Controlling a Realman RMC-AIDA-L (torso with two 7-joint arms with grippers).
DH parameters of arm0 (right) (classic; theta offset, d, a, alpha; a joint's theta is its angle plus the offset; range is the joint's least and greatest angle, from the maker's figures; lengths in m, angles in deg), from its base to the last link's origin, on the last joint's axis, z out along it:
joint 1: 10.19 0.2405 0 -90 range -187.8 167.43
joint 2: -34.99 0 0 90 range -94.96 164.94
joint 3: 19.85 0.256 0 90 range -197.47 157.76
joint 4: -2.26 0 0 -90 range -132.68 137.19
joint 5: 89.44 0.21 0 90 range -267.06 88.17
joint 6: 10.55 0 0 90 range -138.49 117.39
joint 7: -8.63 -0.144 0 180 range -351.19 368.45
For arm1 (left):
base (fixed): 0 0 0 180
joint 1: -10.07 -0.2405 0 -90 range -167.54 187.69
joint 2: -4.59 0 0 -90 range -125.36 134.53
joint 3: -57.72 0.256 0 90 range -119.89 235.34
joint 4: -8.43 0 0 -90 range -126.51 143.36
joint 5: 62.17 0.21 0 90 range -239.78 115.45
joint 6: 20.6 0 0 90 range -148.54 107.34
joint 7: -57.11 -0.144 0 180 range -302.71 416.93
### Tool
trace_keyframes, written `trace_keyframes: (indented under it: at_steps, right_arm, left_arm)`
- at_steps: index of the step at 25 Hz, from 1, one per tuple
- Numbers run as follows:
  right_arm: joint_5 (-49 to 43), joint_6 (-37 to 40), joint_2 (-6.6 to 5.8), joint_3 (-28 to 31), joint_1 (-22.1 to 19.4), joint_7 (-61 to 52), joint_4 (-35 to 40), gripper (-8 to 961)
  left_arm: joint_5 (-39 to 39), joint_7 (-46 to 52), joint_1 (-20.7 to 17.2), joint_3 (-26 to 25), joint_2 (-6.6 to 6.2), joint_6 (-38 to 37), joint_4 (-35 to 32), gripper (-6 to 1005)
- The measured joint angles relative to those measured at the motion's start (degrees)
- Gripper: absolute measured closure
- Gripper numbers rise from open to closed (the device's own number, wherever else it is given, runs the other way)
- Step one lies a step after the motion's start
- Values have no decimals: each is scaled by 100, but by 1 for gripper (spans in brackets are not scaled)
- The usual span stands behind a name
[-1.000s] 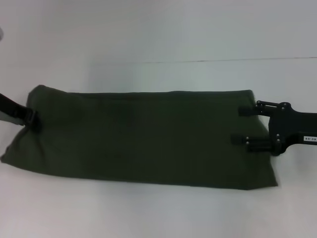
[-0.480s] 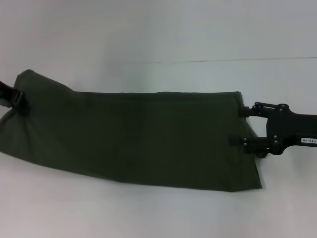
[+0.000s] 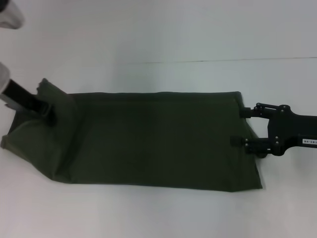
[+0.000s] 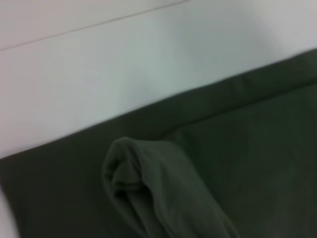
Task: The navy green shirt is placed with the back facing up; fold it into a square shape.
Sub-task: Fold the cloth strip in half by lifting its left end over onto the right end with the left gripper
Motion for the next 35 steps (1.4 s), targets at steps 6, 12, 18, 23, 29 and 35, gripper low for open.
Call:
trace_keyframes:
  at_steps: [6,12,18,23,29,35]
  right_arm:
    - [-16,-19,-8,-3,29,-1,-3,76]
    - [-15,-18,-12,-3,29,-13,-2,76]
    - [-22,-6,-6,-3,44,-19,2,76]
    - [-26,6,5,-5,50,-31,6,76]
    - [-17,23,14,-2,32,-36,8,76]
    - [-15,26,16,-6,1,-8,8,76]
  left_arm:
    - [8,317,162,609,183,23,-21,883]
    - [10,588,108,784,107,146,17,886]
    - [11,780,-202,496,-130,353,150,885]
    - [11,748,-462,120,-132,659,269,886]
    - [10,846,-708,-151,-42,1183,273,872]
    - [10,971,-813,-242,-1,1483,277,855]
